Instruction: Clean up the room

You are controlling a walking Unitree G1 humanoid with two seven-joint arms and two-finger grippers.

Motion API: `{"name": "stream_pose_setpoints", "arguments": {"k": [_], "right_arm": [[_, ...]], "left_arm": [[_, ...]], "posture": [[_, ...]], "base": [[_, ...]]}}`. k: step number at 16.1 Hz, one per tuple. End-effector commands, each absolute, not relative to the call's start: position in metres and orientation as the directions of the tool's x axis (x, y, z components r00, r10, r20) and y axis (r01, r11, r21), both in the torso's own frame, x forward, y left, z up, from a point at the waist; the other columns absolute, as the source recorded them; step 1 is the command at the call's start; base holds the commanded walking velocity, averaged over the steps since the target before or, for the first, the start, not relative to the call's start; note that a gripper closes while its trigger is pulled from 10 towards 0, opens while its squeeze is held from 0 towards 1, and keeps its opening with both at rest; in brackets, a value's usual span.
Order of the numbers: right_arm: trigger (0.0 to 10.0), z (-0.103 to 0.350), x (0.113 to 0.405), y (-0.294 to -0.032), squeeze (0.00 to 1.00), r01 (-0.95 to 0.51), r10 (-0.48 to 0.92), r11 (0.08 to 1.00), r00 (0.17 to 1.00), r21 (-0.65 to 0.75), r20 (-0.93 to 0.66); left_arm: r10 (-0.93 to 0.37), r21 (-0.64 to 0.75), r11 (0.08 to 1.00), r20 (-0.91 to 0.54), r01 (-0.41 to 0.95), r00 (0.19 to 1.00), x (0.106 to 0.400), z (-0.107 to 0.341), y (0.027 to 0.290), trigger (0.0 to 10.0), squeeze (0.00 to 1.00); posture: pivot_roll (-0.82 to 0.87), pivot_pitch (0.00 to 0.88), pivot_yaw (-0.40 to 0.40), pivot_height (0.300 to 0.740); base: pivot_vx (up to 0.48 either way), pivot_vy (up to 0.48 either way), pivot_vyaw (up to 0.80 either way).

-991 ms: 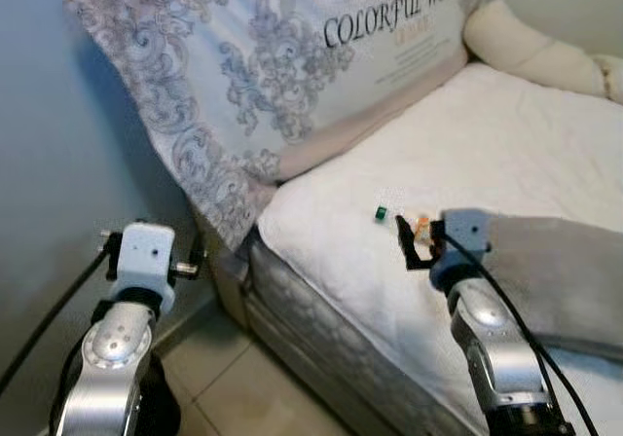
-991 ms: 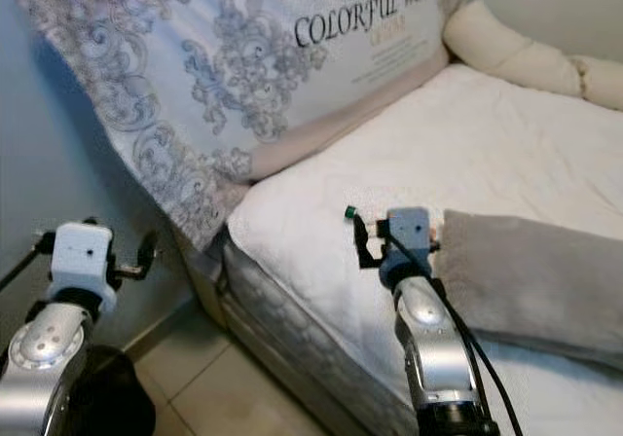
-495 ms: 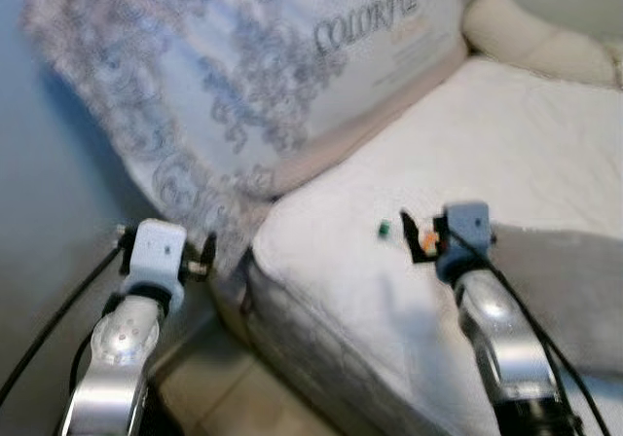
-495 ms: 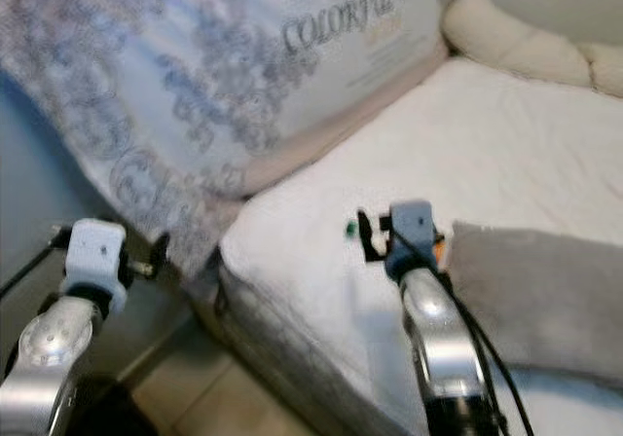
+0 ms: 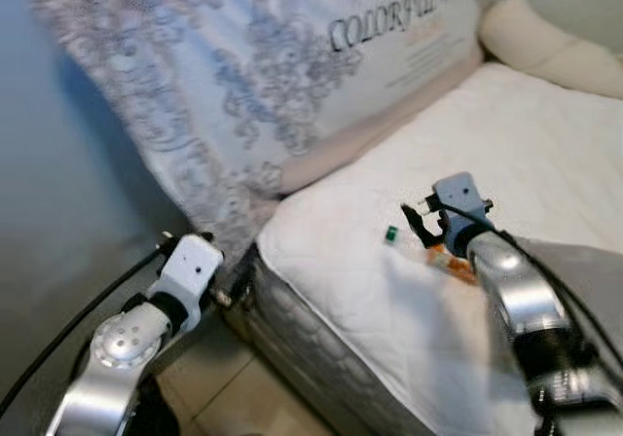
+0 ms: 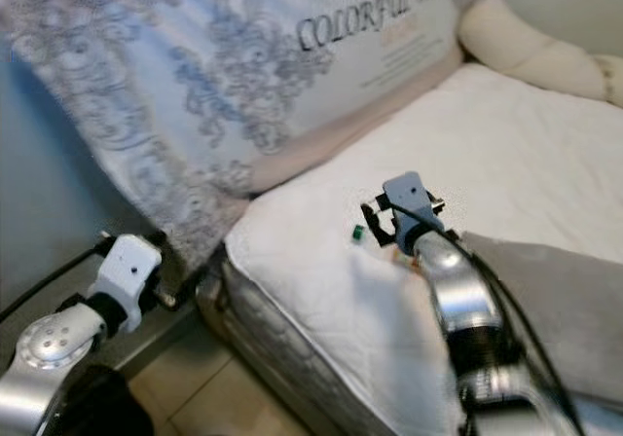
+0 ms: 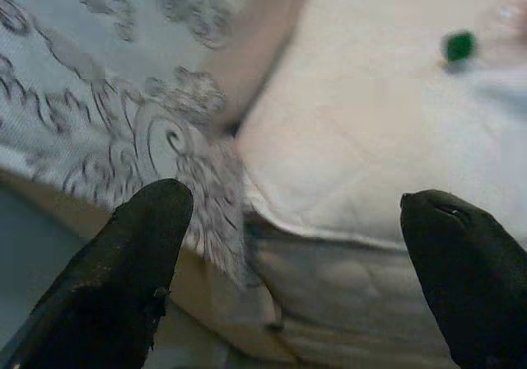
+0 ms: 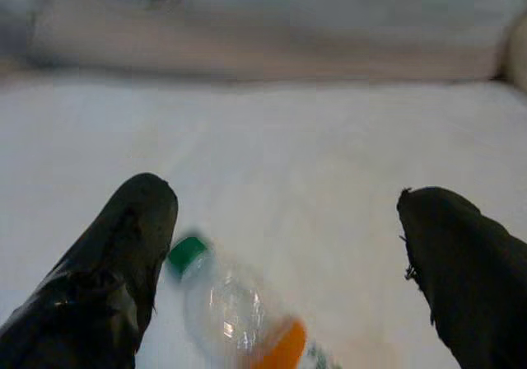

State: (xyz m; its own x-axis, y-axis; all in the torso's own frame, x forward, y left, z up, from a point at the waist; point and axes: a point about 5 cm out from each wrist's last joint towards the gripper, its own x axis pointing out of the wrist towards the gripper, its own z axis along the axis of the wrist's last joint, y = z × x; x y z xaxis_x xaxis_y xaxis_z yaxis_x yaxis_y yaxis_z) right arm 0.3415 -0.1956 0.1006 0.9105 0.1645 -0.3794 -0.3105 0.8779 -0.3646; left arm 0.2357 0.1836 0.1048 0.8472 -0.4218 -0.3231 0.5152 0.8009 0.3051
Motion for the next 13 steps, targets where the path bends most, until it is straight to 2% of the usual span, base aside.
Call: {"name": "stream_pose_setpoints", "arguments": {"k": [1,4,8,11,13], "right_arm": [[10.0,0.095,0.342,-0.198,0.0,-0.351,0.172,0.857,0.886,-0.378,-0.432],[10.0,0.093,0.358,-0.205,0.0,-0.441,0.155,0.789,0.817,-0.428,-0.555],[10.0,0.078,0.353,-0.216,0.0,-0.531,0.124,0.727,0.725,-0.435,-0.677],[10.0,0.074,0.351,-0.227,0.0,-0.53,0.043,0.682,0.717,-0.504,-0.696],[10.0,0.077,0.353,-0.235,0.0,-0.47,-0.019,0.692,0.746,-0.547,-0.666]], "left_arm": [[-0.47,0.301,0.773,-0.318,0.558,0.823,0.237,0.111,0.178,10.0,0.0],[-0.571,0.277,0.669,-0.402,0.689,0.716,0.232,0.114,0.177,10.0,0.0],[-0.603,0.263,0.619,-0.443,0.74,0.663,0.228,0.117,0.181,10.0,0.0],[-0.613,0.253,0.598,-0.468,0.761,0.637,0.221,0.121,0.184,10.0,0.0],[-0.612,0.256,0.586,-0.483,0.769,0.627,0.213,0.125,0.187,10.0,0.0]], "posture": [[0.09,0.0,0.029,0.74],[0.11,0.033,0.04,0.74],[0.14,0.094,0.036,0.74],[0.17,0.15,0.041,0.74],[0.2,0.204,0.053,0.74]], "base": [[0.0,0.0,0.0],[0.0,0.0,0.0],[0.0,0.0,0.0],[0.0,0.0,0.0],[0.0,0.0,0.0]]}}
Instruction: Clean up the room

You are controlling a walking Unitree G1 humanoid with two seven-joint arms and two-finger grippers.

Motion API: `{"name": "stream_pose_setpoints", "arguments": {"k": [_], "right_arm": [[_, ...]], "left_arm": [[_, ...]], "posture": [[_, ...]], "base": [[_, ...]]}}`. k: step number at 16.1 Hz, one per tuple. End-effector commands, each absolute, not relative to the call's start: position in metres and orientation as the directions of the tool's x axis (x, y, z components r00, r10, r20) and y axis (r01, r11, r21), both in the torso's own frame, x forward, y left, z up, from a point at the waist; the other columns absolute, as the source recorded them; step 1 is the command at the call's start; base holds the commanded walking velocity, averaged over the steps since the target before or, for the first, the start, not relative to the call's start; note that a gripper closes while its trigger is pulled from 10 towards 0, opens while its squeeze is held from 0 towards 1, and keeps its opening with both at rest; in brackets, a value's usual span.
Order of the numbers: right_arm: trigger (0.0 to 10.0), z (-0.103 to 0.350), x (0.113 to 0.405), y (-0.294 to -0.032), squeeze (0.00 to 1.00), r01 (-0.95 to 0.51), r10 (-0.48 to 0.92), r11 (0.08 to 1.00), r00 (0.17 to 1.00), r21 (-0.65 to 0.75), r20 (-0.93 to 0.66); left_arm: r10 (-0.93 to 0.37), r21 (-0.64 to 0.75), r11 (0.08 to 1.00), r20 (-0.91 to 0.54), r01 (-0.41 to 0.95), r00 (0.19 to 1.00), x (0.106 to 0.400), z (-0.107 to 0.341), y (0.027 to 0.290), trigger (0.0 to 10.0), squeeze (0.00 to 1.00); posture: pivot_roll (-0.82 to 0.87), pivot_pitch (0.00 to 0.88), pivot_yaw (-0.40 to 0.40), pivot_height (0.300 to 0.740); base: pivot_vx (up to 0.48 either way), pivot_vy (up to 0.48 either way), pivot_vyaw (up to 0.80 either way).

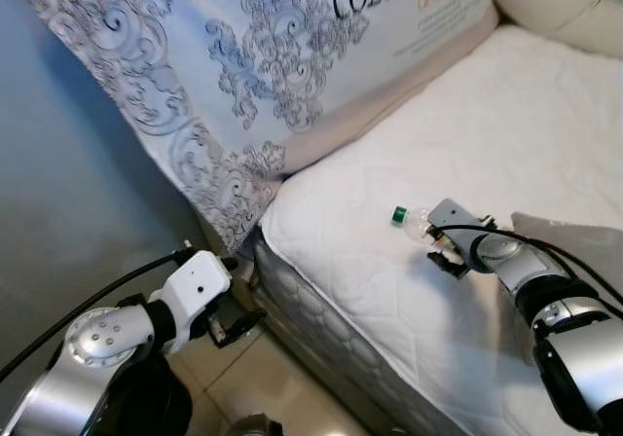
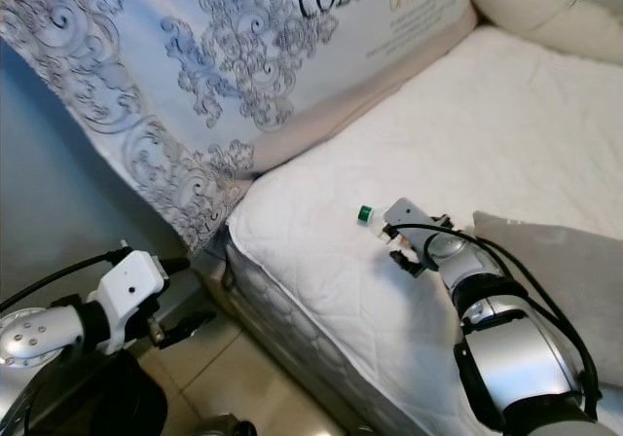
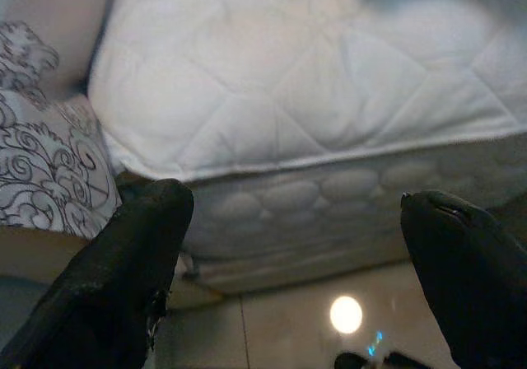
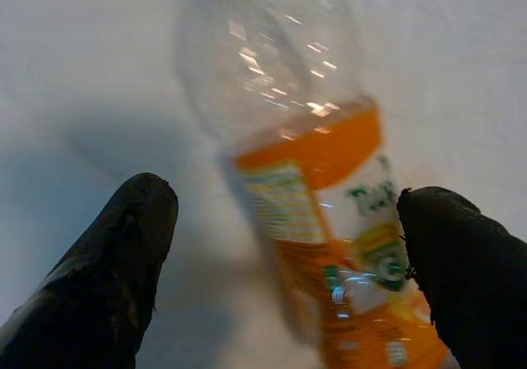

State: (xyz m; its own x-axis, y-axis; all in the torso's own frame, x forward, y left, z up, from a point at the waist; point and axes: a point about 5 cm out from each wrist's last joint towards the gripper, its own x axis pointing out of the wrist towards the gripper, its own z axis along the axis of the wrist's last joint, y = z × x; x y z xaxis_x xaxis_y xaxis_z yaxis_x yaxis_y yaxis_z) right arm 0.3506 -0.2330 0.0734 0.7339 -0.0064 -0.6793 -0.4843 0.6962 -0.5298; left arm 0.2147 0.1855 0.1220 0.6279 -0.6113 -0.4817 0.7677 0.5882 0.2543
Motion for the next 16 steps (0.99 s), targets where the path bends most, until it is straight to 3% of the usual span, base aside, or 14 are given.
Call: {"name": "stream_pose_setpoints", "arguments": {"k": [1,6,7,8,14,16], "right_arm": [[10.0,0.078,0.353,-0.237,0.0,-0.456,-0.035,0.693,0.753,-0.559,-0.657],[10.0,0.074,0.345,-0.256,0.0,-0.393,-0.11,0.718,0.751,-0.574,-0.651],[4.4,0.072,0.343,-0.26,0.0,-0.379,-0.124,0.727,0.747,-0.572,-0.653],[0.0,0.072,0.343,-0.26,0.0,-0.363,-0.123,0.744,0.751,-0.561,-0.649],[0.0,0.082,0.354,-0.246,0.0,-0.408,-0.053,0.722,0.772,-0.559,-0.633],[0.0,0.08,0.353,-0.243,0.0,-0.394,-0.039,0.756,0.77,-0.523,-0.637]], "left_arm": [[-0.61,0.257,0.585,-0.485,0.769,0.626,0.211,0.126,0.188,10.0,0.0],[-0.601,0.245,0.577,-0.519,0.779,0.608,0.195,0.133,0.195,10.0,0.0],[-0.599,0.245,0.577,-0.522,0.779,0.607,0.193,0.134,0.195,10.0,0.0],[-0.599,0.243,0.578,-0.521,0.779,0.608,0.191,0.134,0.195,10.0,0.0],[-0.625,0.204,0.587,-0.501,0.784,0.598,0.196,0.126,0.186,10.0,0.0],[-0.623,0.201,0.601,-0.488,0.774,0.611,0.2,0.123,0.183,10.0,0.0]], "posture": [[0.21,0.21,0.054,0.74],[0.26,0.254,0.058,0.74],[0.26,0.252,0.055,0.74],[0.26,0.245,0.05,0.74],[0.21,0.133,0.027,0.74],[0.2,0.105,0.031,0.74]], "base": [[0.0,0.0,0.0],[0.0,0.0,0.0],[0.0,0.0,0.0],[0.0,0.0,0.0],[0.0,0.0,0.0],[0.0,0.0,0.0]]}}
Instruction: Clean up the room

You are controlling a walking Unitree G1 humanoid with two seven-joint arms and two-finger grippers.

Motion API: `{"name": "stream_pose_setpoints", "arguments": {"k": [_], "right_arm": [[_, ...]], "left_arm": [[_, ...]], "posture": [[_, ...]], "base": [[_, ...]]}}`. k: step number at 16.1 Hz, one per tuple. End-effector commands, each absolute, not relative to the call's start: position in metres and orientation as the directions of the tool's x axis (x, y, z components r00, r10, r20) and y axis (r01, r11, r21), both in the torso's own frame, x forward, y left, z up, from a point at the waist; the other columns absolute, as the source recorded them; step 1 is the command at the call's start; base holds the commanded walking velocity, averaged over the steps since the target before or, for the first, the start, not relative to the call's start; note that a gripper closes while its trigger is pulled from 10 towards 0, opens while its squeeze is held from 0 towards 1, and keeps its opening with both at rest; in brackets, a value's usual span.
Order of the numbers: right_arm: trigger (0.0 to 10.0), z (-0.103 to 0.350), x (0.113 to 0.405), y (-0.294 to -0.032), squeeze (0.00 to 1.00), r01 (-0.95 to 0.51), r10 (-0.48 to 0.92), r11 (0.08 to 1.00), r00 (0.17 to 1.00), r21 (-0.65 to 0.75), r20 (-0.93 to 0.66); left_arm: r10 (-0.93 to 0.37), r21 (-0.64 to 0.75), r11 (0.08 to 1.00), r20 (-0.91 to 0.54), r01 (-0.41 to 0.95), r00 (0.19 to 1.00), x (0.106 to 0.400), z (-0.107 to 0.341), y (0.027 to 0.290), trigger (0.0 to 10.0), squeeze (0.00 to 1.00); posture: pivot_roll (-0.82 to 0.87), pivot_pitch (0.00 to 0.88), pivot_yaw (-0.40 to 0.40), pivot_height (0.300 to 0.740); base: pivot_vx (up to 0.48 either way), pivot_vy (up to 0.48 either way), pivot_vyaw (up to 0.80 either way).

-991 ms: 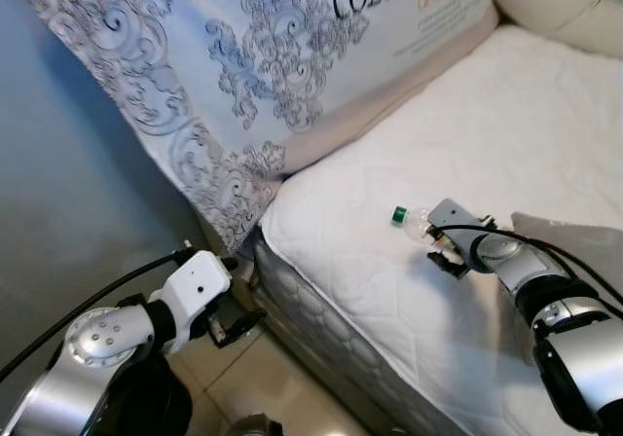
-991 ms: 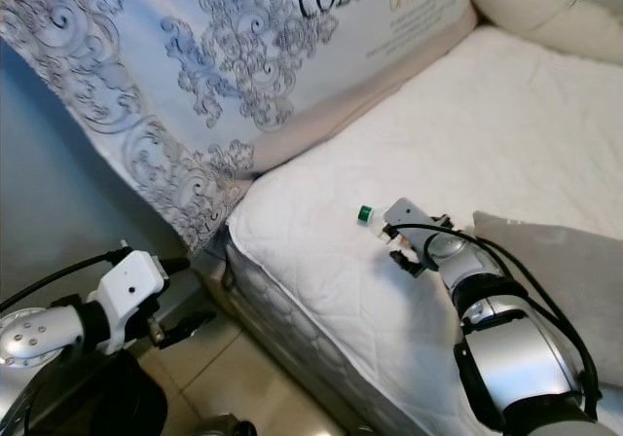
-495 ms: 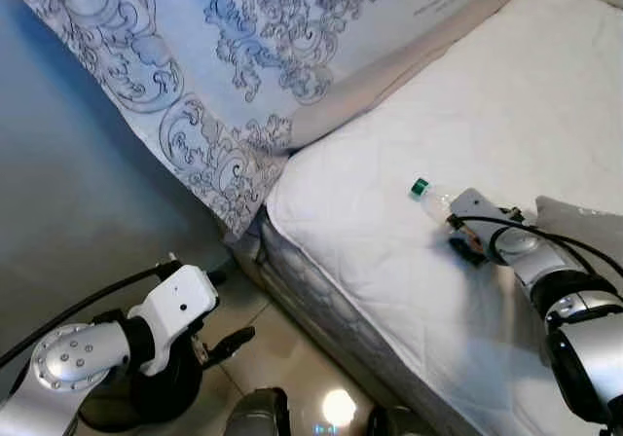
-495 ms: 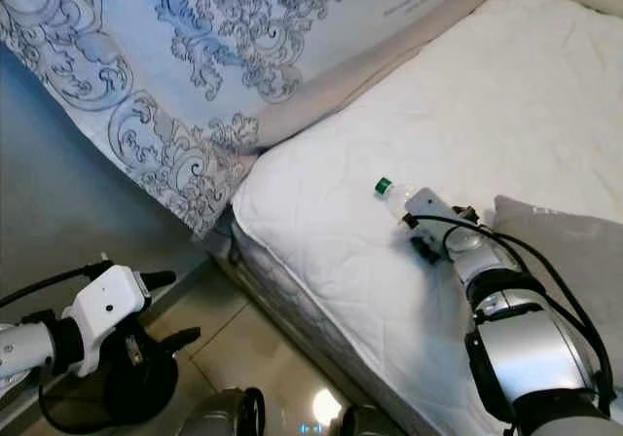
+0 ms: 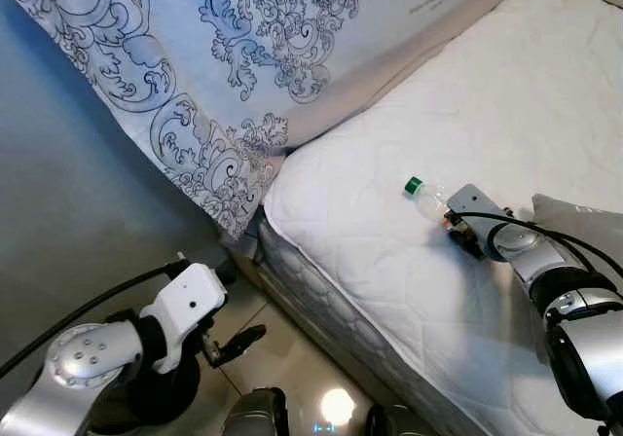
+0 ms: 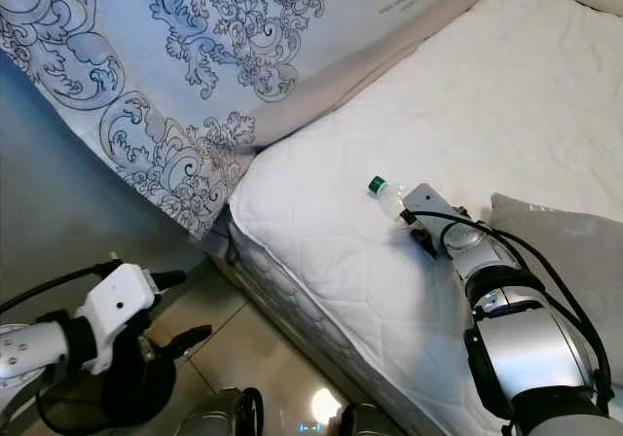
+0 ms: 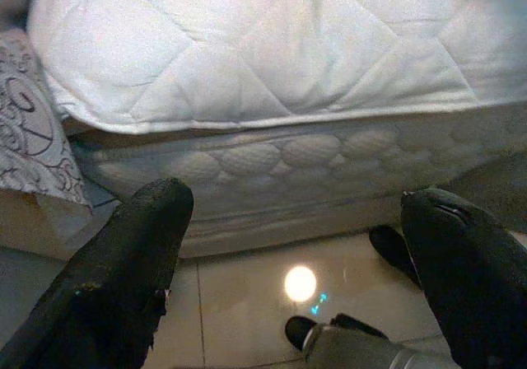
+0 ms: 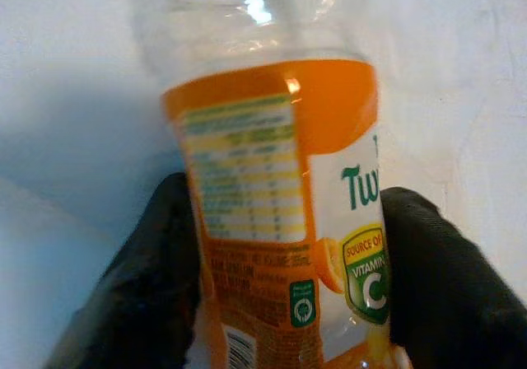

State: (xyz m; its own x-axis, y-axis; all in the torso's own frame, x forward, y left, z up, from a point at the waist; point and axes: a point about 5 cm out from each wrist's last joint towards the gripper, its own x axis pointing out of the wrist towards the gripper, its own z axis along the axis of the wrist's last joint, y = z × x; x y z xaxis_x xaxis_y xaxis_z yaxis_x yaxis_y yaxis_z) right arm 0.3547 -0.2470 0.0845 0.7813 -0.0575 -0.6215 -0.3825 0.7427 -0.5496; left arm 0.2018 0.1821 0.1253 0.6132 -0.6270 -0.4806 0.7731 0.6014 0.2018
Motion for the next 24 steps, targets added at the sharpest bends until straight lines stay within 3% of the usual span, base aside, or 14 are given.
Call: {"name": "stream_pose_setpoints", "arguments": {"k": [1,6,7,8,9,11,14,16,17,20,24], "right_arm": [[0.0,0.078,0.352,-0.243,0.0,-0.388,-0.037,0.775,0.76,-0.499,-0.648],[0.0,0.076,0.349,-0.246,0.0,-0.382,-0.034,0.797,0.745,-0.468,-0.666],[1.6,0.076,0.35,-0.244,0.0,-0.385,-0.013,0.805,0.75,-0.452,-0.661],[1.8,0.078,0.352,-0.241,0.0,-0.371,0.008,0.815,0.774,-0.444,-0.633],[0.0,0.082,0.356,-0.236,0.0,-0.336,0.029,0.84,0.812,-0.426,-0.583],[0.0,0.086,0.358,-0.231,0.0,-0.279,0.054,0.884,0.857,-0.375,-0.512],[0.0,0.078,0.35,-0.212,0.0,-0.311,0.224,0.939,0.878,-0.148,-0.423],[0.0,0.077,0.328,-0.193,0.0,-0.321,0.281,0.943,0.909,-0.089,-0.309],[10.0,0.081,0.312,-0.182,0.0,-0.336,0.305,0.937,0.92,-0.097,-0.245],[10.0,0.081,0.273,-0.158,0.0,-0.341,0.34,0.94,0.925,0.023,-0.172],[10.0,0.069,0.255,-0.15,0.0,-0.216,0.219,0.976,0.948,0.037,-0.231]], "left_arm": [[-0.622,0.201,0.606,-0.483,0.77,0.616,0.203,0.123,0.182,10.0,0.0],[-0.64,0.195,0.604,-0.458,0.772,0.617,0.216,0.119,0.176,10.0,0.0],[-0.642,0.193,0.606,-0.453,0.771,0.618,0.218,0.118,0.175,10.0,0.0],[-0.638,0.195,0.616,-0.445,0.764,0.628,0.221,0.117,0.176,10.0,0.0],[-0.63,0.194,0.635,-0.431,0.748,0.646,0.223,0.116,0.176,10.0,0.0],[-0.619,0.193,0.655,-0.417,0.73,0.666,0.224,0.115,0.174,10.0,0.0],[-0.6,0.14,0.713,-0.386,0.687,0.701,0.219,0.111,0.17,10.0,0.0],[-0.551,0.107,0.775,-0.367,0.623,0.749,0.216,0.107,0.17,10.0,0.0],[-0.508,0.138,0.807,-0.335,0.575,0.794,0.217,0.108,0.171,10.0,0.0],[-0.289,0.243,0.904,-0.26,0.352,0.921,0.223,0.108,0.18,10.0,0.0],[-0.138,0.263,0.943,-0.251,0.204,0.958,0.222,0.101,0.191,10.0,0.0]], "posture": [[0.19,0.088,0.03,0.74],[0.17,0.003,0.028,0.74],[0.16,0.0,0.029,0.74],[0.15,0.0,0.029,0.74],[0.15,0.0,0.026,0.74],[0.14,0.0,0.016,0.74],[0.12,0.0,0.021,0.74],[0.1,0.0,0.026,0.74],[0.09,0.0,0.027,0.74],[0.08,0.0,0.02,0.74],[0.07,0.0,0.018,0.74]], "base": [[0.0,0.0,0.0],[0.0,0.0,0.0],[0.0,0.0,0.0],[0.0,0.0,0.0],[0.0,0.0,0.0],[0.0,0.0,0.0],[0.0,0.0,0.0],[0.0,0.0,0.0],[0.0,0.0,0.0],[0.0,0.0,0.14],[0.0,0.0,0.8]]}}
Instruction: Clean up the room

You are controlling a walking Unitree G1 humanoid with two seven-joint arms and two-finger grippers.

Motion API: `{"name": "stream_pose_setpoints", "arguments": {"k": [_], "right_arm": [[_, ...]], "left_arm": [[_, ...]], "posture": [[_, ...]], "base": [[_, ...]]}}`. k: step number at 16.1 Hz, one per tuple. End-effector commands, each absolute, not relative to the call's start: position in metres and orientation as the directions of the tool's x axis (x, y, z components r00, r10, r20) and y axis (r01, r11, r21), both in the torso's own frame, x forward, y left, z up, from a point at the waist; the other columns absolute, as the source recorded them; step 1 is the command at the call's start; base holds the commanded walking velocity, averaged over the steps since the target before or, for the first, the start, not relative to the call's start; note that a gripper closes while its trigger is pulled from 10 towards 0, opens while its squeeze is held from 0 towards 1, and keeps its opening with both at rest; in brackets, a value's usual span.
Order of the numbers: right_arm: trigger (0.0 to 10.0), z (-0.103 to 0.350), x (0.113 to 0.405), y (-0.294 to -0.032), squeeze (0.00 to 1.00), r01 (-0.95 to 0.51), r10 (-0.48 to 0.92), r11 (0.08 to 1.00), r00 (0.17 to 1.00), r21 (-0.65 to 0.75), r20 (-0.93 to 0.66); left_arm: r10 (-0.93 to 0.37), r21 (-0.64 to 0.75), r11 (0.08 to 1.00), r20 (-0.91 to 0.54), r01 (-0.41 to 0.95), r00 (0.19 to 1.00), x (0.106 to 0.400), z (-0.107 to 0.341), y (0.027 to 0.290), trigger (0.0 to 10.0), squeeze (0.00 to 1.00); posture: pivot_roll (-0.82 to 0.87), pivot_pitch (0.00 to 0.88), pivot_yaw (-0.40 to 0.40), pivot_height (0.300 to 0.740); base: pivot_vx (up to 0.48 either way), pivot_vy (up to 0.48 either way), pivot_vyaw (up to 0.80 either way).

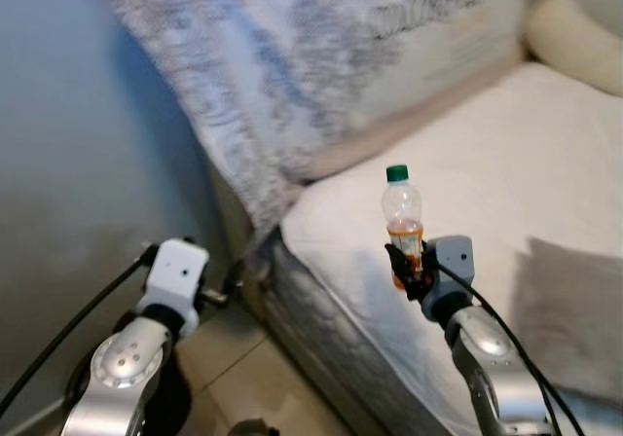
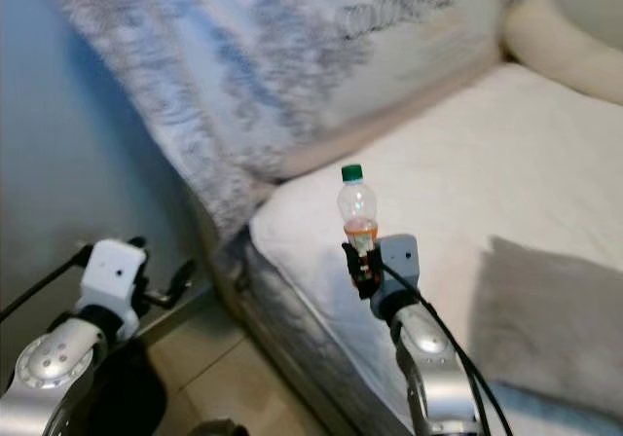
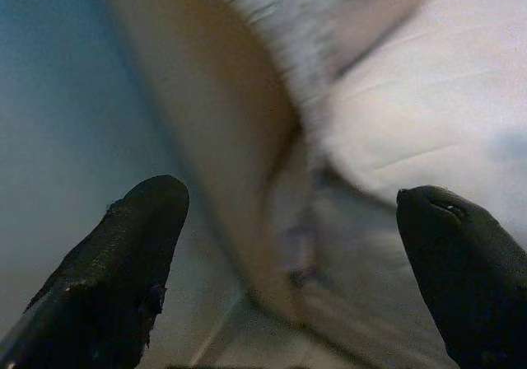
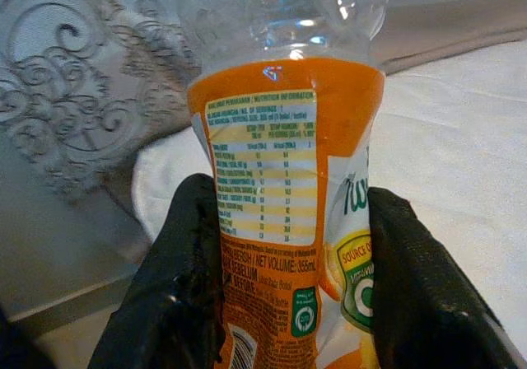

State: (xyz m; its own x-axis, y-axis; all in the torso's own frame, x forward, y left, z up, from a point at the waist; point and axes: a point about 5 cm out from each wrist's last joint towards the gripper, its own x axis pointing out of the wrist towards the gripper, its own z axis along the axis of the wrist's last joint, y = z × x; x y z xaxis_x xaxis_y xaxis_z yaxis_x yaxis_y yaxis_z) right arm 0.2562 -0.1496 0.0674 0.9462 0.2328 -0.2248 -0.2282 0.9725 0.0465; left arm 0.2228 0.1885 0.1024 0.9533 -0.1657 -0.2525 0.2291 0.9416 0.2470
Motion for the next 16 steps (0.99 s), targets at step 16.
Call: {"name": "stream_pose_setpoints", "arguments": {"k": [16], "right_arm": [[10.0,0.067,0.246,-0.133,0.0,-0.23,0.26,0.964,0.918,0.132,-0.3]], "left_arm": [[-0.038,0.242,0.966,-0.203,0.088,0.978,0.22,0.1,0.194,10.0,0.0]], "posture": [[0.09,0.0,0.037,0.74]], "base": [[0.0,0.0,0.8]]}}
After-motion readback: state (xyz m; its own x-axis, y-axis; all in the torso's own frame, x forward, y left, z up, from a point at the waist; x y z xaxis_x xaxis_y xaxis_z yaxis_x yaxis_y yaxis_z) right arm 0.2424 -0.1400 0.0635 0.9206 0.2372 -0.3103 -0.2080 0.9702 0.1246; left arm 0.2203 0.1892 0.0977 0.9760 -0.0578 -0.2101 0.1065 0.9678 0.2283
